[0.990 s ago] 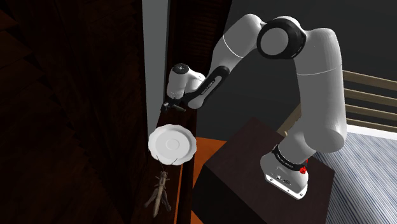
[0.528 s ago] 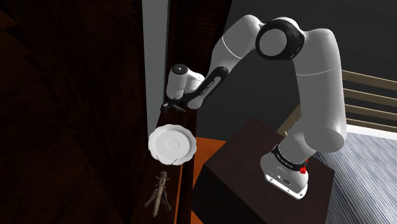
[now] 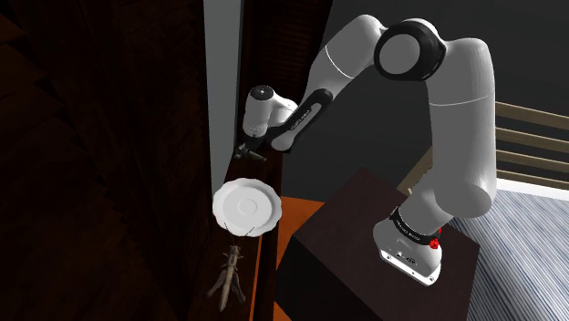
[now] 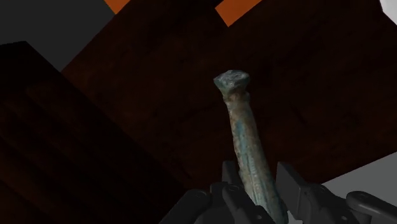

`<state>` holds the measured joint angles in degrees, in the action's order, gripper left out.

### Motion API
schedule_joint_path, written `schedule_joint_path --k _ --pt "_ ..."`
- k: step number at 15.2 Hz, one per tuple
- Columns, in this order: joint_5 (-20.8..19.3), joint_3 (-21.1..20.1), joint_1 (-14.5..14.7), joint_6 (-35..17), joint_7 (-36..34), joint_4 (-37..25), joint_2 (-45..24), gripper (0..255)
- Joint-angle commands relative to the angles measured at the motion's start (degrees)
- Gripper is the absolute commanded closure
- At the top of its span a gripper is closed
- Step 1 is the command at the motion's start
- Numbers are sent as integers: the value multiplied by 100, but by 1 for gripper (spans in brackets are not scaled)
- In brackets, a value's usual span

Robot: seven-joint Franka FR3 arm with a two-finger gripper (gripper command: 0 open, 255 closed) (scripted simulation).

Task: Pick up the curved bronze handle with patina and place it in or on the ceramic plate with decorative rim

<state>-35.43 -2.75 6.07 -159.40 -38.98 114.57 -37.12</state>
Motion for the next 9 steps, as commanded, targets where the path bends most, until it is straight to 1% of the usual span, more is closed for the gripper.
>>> schedule_joint_path --k 1,9 --pt "56 -73 -44 70 63 85 169 255" --pt "325 -327 -230 449 363 252 711 255"
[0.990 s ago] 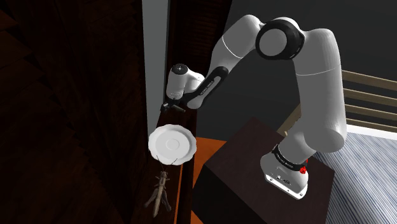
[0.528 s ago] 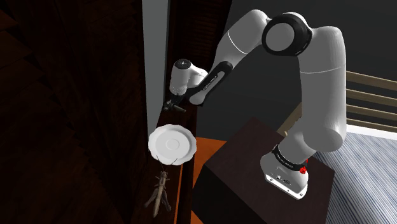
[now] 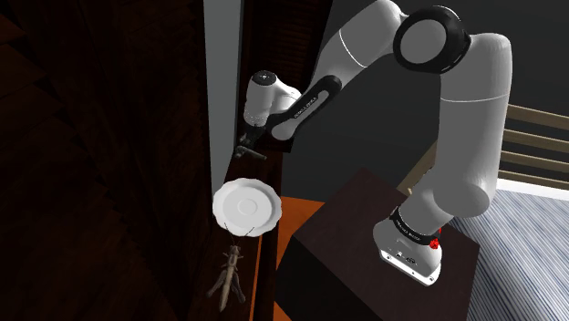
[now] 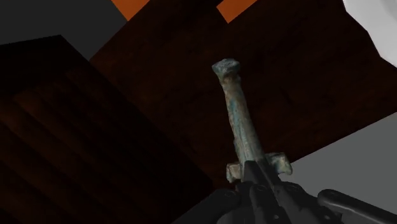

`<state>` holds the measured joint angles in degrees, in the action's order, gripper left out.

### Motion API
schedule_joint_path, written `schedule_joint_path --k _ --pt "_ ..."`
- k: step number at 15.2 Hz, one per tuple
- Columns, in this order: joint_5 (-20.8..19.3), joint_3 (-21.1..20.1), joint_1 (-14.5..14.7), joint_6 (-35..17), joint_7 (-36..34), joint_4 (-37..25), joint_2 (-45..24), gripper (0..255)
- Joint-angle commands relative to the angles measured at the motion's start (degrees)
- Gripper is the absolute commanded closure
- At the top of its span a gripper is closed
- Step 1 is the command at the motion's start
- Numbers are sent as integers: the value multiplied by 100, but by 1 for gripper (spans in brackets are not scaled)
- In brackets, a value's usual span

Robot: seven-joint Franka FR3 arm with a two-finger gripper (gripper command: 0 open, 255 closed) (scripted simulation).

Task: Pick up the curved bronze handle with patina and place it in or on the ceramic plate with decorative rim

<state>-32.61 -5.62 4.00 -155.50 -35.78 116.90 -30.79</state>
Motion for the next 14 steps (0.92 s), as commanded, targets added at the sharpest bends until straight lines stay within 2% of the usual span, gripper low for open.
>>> schedule_joint_path --k 1,2,5,6,14 --pt "0 0 0 0 0 0 0 255" --pt "0 0 0 0 0 0 0 0" --pt "-415 -166 -250 -29 1155 462 111 0" --pt "-485 -187 -293 -32 1335 531 129 0" --pt "-776 48 -193 -334 1115 221 -467 0"
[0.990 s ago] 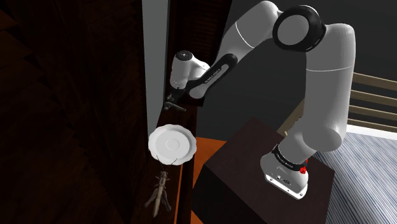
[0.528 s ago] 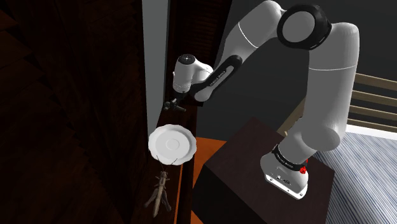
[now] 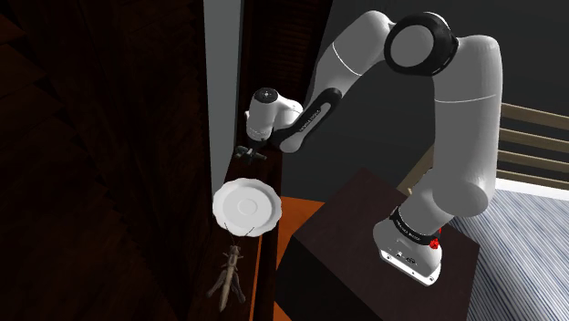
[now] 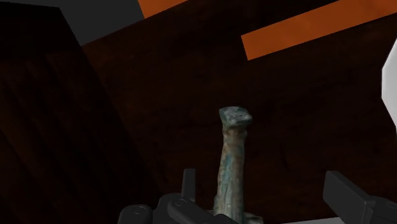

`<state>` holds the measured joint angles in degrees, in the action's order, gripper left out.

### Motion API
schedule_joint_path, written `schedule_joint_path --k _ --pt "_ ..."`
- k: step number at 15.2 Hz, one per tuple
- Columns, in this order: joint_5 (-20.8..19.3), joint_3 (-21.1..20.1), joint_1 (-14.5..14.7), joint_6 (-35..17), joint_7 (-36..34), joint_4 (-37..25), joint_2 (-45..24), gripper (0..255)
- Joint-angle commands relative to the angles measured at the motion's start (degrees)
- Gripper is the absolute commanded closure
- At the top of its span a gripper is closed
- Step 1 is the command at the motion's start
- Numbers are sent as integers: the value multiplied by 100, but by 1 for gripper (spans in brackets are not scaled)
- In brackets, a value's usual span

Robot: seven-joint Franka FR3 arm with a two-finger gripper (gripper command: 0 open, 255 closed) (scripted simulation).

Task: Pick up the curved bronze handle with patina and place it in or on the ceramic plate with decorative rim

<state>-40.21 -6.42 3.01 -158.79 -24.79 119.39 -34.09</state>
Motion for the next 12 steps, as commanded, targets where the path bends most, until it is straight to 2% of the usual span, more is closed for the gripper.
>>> schedule_joint_path --k 1,7,8,12 --pt "-19 125 -96 -3 13 -29 -137 0" --pt "-32 113 -108 1 5 -30 -138 0" --pt "-13 93 -145 14 42 21 -70 255" --pt "-20 102 -151 -3 43 22 -79 255"
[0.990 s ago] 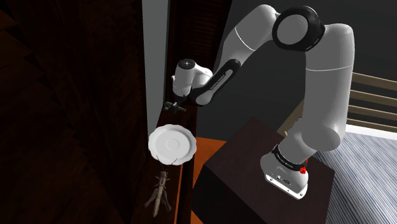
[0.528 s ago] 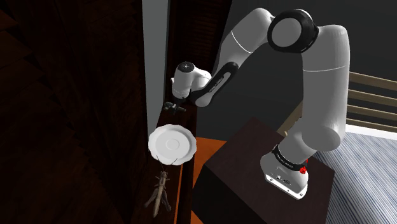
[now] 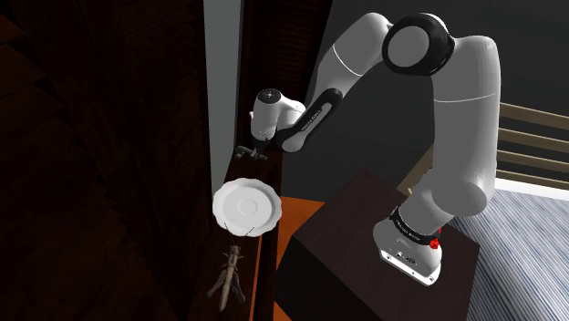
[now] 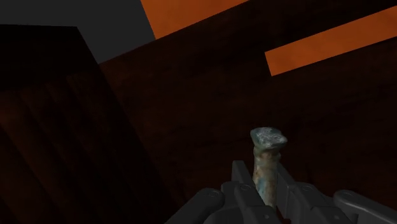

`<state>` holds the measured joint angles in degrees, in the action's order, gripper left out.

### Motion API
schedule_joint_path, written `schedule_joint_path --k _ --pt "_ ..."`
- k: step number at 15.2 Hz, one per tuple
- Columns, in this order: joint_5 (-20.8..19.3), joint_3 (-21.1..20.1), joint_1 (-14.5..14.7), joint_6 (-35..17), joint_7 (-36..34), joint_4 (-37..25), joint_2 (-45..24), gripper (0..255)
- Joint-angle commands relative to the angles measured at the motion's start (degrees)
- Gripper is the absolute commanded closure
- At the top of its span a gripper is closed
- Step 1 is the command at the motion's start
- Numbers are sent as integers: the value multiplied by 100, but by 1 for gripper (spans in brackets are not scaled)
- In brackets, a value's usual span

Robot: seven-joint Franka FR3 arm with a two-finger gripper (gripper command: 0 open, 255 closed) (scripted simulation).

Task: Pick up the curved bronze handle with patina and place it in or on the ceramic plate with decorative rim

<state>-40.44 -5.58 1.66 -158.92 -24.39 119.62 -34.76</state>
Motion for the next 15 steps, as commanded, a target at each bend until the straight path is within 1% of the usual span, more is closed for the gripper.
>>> schedule_joint_path --k 1,4,5,15 --pt "5 14 -14 14 2 5 -4 255" --pt "-2 19 -22 0 5 31 12 255" --pt "-11 28 26 14 -36 -53 -71 255" --pt "413 -351 -260 476 408 200 641 255"
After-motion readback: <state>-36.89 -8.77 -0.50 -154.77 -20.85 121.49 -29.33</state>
